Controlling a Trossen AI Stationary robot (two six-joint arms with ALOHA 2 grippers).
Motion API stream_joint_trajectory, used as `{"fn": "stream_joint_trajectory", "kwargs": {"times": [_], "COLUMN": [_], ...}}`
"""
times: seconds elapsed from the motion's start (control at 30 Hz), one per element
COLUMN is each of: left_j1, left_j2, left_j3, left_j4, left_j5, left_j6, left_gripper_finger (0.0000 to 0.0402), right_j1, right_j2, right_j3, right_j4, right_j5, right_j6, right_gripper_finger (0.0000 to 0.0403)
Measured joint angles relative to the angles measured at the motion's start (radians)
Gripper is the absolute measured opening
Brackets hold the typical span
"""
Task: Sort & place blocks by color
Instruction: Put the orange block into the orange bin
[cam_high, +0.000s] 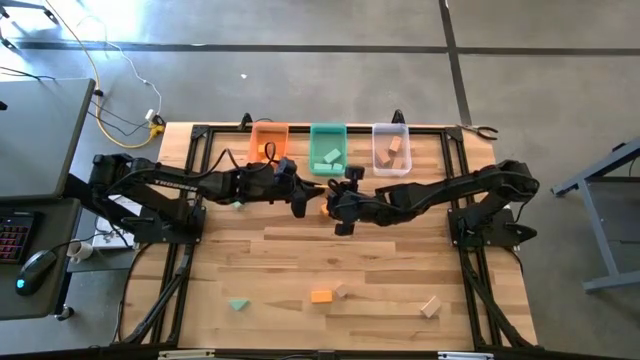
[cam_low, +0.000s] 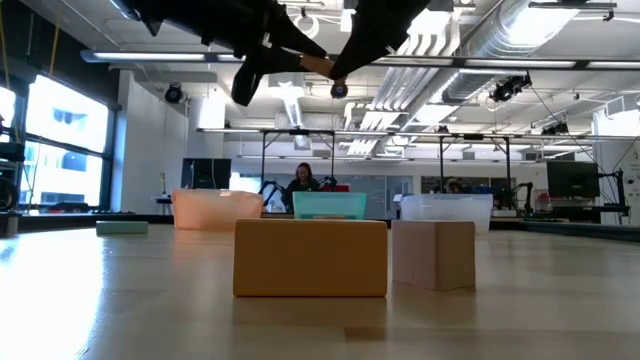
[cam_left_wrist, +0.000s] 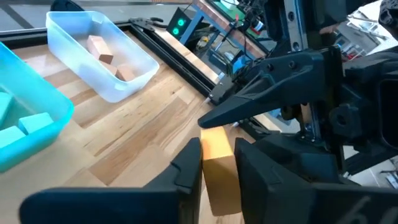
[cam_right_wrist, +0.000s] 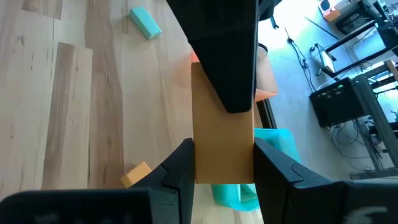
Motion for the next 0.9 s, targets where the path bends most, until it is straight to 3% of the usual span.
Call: {"fn": "stream_joint_trajectory", "kwargs": {"times": [0.13, 0.47, 0.9], "left_j1": [0.006, 0.004, 0.003], "left_j2": [0.0, 0.0, -0.002], "left_j3": [0.0, 0.0, 0.002], "left_j4": [-0.003, -0.005, -0.015], "left_j5": [0.003, 0.019, 0.013], "left_j6": [0.021, 0.095, 0.135], "left_gripper_finger": [0.0042, 0.004, 0.0039], "right_j1": [0.0, -0.002, -0.002], "right_j2": [0.0, 0.0, 0.0], "right_j3": [0.0, 0.0, 0.0], "right_j4": [0.002, 0.01, 0.011], "right_j5": [0.002, -0.009, 0.034], "right_j6": [-0.017, -0.062, -0.052], "right_gripper_finger": [0.0103, 0.0174, 0.0183]}}
